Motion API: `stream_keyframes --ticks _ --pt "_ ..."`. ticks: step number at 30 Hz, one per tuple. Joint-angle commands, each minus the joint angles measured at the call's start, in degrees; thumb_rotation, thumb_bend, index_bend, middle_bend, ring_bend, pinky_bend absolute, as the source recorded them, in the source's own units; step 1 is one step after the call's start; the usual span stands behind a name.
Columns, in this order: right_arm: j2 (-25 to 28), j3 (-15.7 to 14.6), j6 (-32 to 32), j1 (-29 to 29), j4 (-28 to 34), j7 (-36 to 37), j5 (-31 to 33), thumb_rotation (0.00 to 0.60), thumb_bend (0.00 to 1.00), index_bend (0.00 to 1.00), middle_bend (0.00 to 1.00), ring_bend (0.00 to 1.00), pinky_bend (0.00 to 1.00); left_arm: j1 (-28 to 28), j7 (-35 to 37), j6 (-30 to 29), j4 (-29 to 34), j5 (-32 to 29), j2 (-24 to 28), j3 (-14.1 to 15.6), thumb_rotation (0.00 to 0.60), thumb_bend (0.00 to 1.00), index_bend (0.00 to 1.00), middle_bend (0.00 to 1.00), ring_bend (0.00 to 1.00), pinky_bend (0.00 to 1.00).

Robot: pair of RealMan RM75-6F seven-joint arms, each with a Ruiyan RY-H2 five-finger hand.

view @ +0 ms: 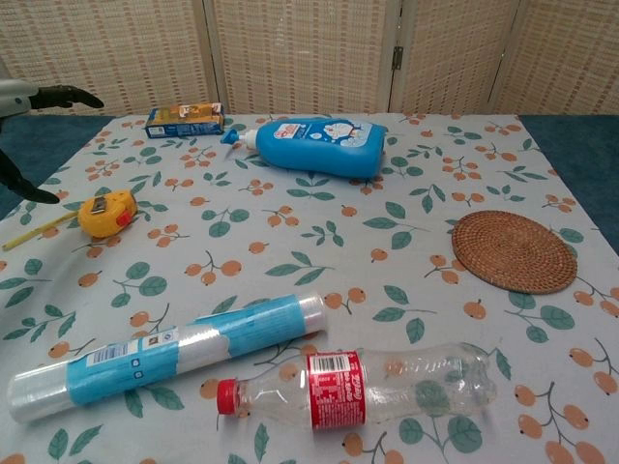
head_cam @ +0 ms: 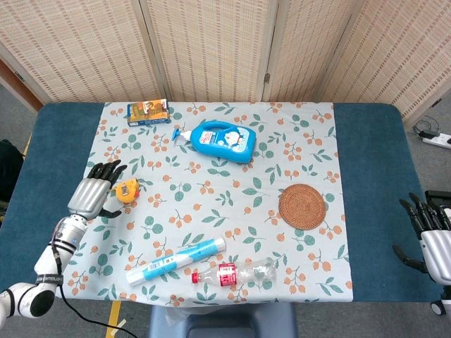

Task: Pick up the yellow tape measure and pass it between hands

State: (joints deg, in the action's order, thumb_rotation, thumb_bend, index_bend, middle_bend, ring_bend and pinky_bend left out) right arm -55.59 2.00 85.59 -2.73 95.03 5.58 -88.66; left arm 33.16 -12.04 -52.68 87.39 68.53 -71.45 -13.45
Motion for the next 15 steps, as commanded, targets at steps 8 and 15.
stream_keyframes --ticks 8,15 --pt "0.1 -0.2 -0.8 -0.1 0.3 0.2 0.4 0.6 0.32 0.05 0.03 0.08 0.0 9.1 -2.5 14.1 -7.3 -13.0 -2.9 -0.3 0.6 0.18 0.16 0.08 0.07 0.0" --pt "0.2 -0.2 -1.1 0.0 0.5 0.3 0.9 0.6 0.32 0.06 0.03 0.09 0.0 13.0 -2.6 19.6 -13.0 -18.6 -5.0 1.5 0.6 0.42 0.18 0.12 0.07 0.0"
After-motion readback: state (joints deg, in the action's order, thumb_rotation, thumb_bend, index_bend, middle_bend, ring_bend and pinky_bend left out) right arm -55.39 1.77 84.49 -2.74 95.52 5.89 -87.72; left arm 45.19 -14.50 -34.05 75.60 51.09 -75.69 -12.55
